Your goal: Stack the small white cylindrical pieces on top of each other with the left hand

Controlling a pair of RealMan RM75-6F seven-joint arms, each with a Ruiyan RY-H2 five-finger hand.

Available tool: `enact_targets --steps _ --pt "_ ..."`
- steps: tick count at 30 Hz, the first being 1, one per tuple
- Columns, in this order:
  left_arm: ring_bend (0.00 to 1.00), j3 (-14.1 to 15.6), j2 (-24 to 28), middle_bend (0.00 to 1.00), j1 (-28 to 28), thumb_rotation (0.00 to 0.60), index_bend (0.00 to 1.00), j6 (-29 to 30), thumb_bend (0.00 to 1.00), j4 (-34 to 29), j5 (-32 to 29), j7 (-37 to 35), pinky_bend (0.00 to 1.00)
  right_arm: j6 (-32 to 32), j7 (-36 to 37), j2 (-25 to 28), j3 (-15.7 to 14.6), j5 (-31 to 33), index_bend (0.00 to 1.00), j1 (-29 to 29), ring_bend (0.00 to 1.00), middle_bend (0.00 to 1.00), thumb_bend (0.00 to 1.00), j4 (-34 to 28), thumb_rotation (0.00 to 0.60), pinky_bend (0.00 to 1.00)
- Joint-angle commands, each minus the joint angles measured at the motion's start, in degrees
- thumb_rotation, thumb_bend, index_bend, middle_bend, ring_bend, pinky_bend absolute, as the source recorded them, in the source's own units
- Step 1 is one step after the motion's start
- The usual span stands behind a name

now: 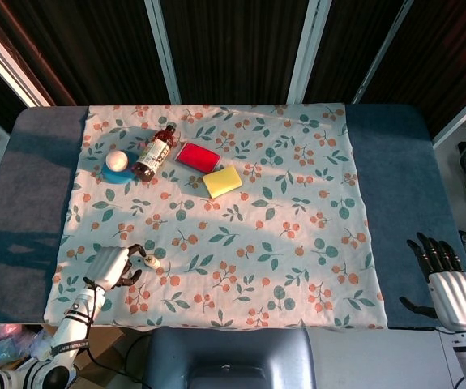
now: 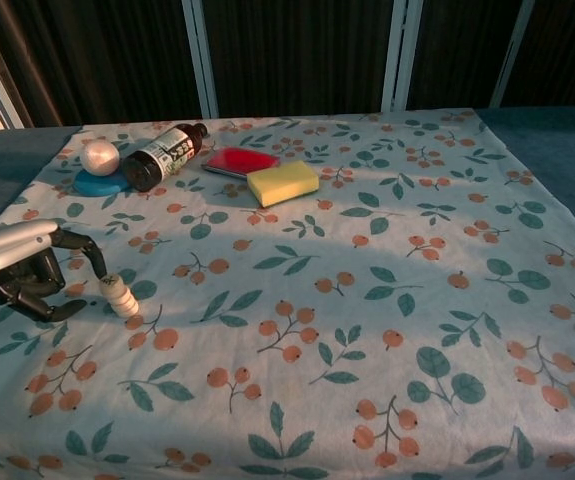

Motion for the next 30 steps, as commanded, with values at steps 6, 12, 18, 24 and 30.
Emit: enact_targets --steps 6,12,18,24,30 --pt "1.0 -0.8 0.5 1.0 0.6 0.6 0.32 2.0 0.39 -0.3 1.3 -1.4 1.0 0.0 0.0 0.0 0.0 0.1 0.0 0.0 0.0 0.0 0.15 0.0 0.6 0.0" --pt "0.74 2.9 7.6 0.73 6.2 0.6 0.22 12.8 0.39 -2.8 14.7 -9.6 0.86 0.8 0.8 0.4 0.1 0.2 0.0 -0.5 0.0 0.0 0.15 0.1 0.6 0.0" --pt "0.03 8.1 15.3 0.11 15.3 0.6 0.08 27.6 0.4 2.1 24.6 -16.9 0.07 0.7 0.0 0.2 0.0 0.2 0.0 -0.5 0.0 0.0 0.15 -0.1 0.6 0.0" --pt "0.0 8.0 17.9 0.05 17.6 0.6 0.07 29.4 0.4 3.3 24.6 -18.1 0.01 -0.6 -2.1 -0.5 0.2 0.7 0.0 0.1 0.0 0.0 0.15 -0.7 0.6 0.0" --pt "0.0 8.9 19.4 0.05 17.0 0.6 0.06 26.4 0.4 2.3 26.1 -19.6 0.01 -0.1 -2.0 -0.3 -0.2 0.2 0.0 -0.2 0.0 0.0 0.15 -0.6 0.6 0.0"
